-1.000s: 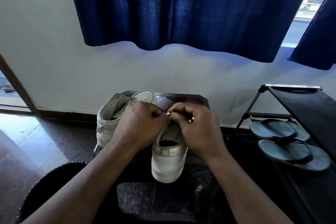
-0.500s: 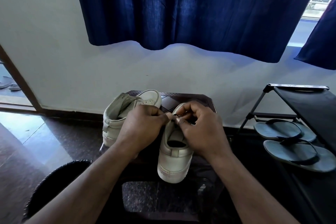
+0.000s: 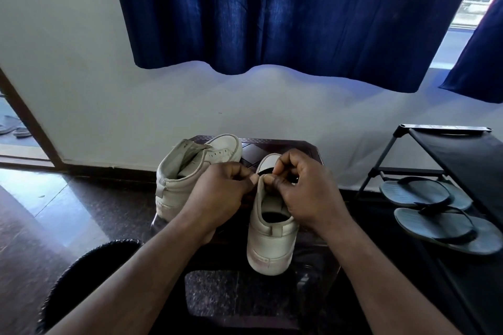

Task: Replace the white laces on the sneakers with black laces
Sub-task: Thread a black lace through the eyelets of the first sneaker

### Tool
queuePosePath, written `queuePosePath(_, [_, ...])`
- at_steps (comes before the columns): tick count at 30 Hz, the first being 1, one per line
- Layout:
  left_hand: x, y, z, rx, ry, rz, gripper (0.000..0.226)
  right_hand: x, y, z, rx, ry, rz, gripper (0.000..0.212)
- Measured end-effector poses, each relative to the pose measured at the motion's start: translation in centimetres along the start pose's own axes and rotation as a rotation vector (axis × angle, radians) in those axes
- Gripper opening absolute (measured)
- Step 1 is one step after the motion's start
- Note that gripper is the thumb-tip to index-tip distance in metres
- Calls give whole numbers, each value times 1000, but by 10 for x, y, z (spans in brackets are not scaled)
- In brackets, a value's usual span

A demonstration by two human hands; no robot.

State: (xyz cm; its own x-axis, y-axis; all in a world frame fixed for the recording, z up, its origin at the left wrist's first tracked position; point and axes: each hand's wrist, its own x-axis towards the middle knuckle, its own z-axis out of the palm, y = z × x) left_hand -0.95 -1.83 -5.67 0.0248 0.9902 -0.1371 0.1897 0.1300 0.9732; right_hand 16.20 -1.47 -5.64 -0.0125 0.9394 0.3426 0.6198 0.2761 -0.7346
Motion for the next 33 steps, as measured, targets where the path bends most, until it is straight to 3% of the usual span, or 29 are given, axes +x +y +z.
queuePosePath(5, [-1,2,6,185,71,53,19,-2,-1,-2,24,0,-13,32])
queuePosePath(10, [-3,4,2,91,1,28,24,-1,1,-3,140,-30,24,29])
queuePosePath(17, [-5,3,15,271,54,39,23,-1,5,-13,8,-134,-50,20])
queuePosePath(19, [-5,4,18,147,76,10,24,-2,9,-19,-45,-154,-51,21])
queuePosePath(23, [-2,6,22,-329,18,-139,26,0,18,-27,-158,-65,-38,30])
queuePosePath(27, [3,1,16,-80,42,-46,21,-1,17,-29,-126,-87,-65,35])
queuePosePath(30, [1,1,12,-20,-65,21,32,-1,19,-25,-141,-23,-122,41])
queuePosePath(33, [-4,2,16,202,-97,148,22,-2,20,-20,-133,21,-106,40])
